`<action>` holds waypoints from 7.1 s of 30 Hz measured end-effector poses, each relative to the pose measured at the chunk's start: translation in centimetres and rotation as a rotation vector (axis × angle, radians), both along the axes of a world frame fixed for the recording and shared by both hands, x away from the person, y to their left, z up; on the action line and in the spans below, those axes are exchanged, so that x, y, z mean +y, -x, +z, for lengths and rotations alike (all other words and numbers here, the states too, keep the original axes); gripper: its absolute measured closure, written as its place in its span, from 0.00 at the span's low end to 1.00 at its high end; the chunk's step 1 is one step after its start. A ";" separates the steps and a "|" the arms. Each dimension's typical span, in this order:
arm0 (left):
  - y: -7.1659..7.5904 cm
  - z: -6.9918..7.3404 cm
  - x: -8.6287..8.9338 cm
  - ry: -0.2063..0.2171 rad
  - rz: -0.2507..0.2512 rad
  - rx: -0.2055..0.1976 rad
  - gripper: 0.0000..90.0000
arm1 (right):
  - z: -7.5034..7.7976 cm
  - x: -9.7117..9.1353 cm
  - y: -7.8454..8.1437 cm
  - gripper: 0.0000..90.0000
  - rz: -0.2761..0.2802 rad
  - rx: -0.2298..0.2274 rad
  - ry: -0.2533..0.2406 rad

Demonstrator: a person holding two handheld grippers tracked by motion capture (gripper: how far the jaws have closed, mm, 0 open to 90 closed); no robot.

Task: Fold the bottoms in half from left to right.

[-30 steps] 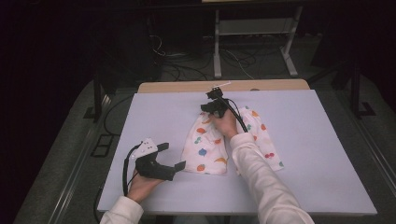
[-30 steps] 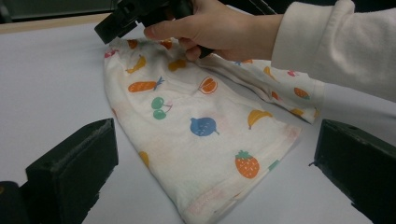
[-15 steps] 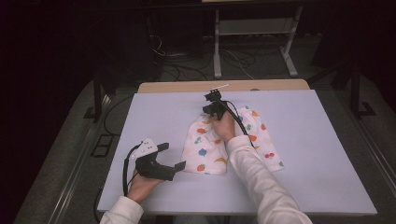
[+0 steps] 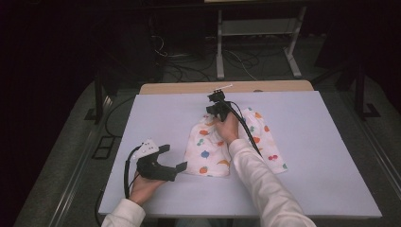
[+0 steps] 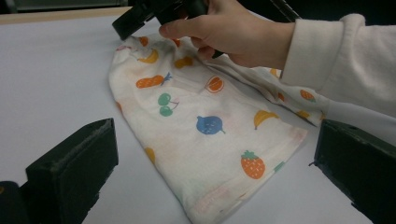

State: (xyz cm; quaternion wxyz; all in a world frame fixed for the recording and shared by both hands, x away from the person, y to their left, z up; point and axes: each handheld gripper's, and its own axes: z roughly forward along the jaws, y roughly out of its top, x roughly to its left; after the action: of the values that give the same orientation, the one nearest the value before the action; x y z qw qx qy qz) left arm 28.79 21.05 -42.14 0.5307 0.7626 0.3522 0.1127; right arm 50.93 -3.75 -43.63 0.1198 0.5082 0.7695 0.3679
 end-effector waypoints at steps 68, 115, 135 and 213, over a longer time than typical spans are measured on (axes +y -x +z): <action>-2.4 -2.1 -0.9 -0.099 0.043 0.467 0.47 | 0.8 -0.4 1.5 0.98 -0.018 -0.058 -0.002; -2.1 0.7 -3.5 -0.054 -0.167 0.350 0.98 | 2.0 -1.9 1.6 0.98 -0.022 -0.064 -0.086; -2.7 2.2 -8.8 -0.059 -0.284 0.328 0.98 | 3.2 -5.1 0.8 0.98 0.008 -0.042 -0.166; -5.6 -0.2 -25.5 -0.018 -0.431 0.417 0.98 | 2.4 -16.1 -1.2 0.98 0.077 -0.007 -0.211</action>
State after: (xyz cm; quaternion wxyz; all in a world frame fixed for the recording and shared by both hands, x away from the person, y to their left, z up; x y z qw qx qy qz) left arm 34.36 -4.48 -42.31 0.4518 0.8311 0.2829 -0.1586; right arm 52.12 -19.84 -41.26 0.0543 0.4869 0.7449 0.4529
